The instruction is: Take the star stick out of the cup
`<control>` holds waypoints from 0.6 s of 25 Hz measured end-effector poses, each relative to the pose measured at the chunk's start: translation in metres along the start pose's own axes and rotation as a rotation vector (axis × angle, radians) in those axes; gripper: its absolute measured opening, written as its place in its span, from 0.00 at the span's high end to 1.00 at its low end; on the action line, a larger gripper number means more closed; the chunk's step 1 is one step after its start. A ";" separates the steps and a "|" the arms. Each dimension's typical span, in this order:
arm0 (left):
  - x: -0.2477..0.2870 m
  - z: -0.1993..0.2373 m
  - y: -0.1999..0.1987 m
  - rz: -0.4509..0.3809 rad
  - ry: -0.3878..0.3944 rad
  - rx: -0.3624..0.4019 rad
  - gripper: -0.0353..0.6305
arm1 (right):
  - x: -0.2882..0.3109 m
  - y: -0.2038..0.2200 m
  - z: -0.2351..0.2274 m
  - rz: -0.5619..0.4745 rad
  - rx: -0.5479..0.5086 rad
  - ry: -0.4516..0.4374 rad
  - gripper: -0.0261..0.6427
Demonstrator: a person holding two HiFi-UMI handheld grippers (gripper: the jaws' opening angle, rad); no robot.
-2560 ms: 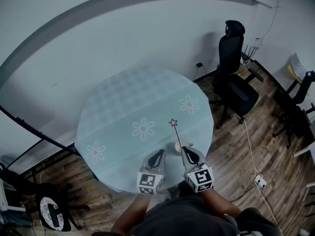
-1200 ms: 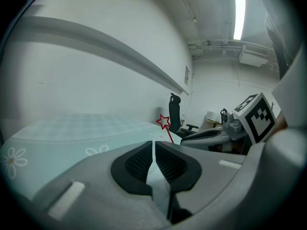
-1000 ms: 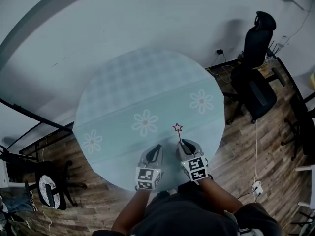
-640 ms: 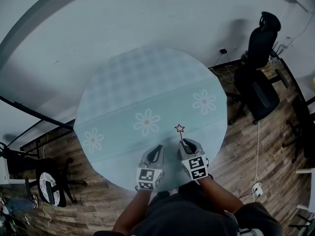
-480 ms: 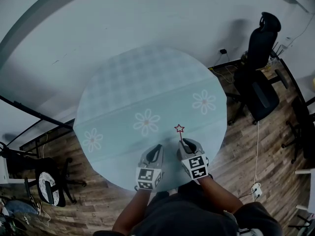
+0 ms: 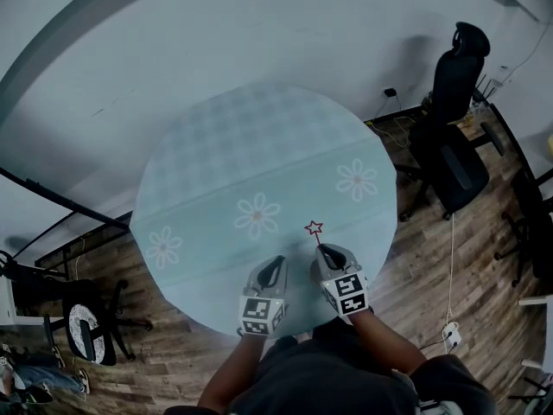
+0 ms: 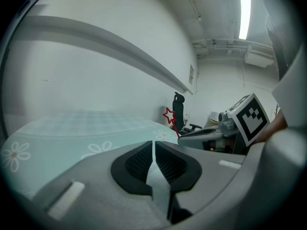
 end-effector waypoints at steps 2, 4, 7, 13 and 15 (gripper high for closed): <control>-0.003 -0.002 0.001 0.000 0.002 0.000 0.91 | -0.003 -0.001 0.002 -0.011 -0.006 0.012 0.93; -0.006 -0.003 0.000 -0.006 0.004 0.000 0.91 | -0.006 -0.005 0.004 -0.025 -0.008 0.026 0.93; -0.014 0.000 -0.005 -0.026 0.006 0.000 0.91 | -0.014 -0.013 0.011 -0.062 -0.010 0.047 0.93; -0.028 -0.002 -0.019 -0.072 0.018 0.014 0.91 | -0.039 -0.037 0.025 -0.178 -0.026 0.096 0.93; -0.032 -0.005 -0.026 -0.089 0.026 0.023 0.91 | -0.051 -0.047 0.028 -0.237 -0.040 0.116 0.93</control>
Point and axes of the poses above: the fingertips, and each gripper's own axes: x forward along the fingers, z to its left, y out of its underside, the point moved 8 cm from there along -x, backward along the fingers, and after that the axes turned 1 degree about y, right-handed, at the moved point
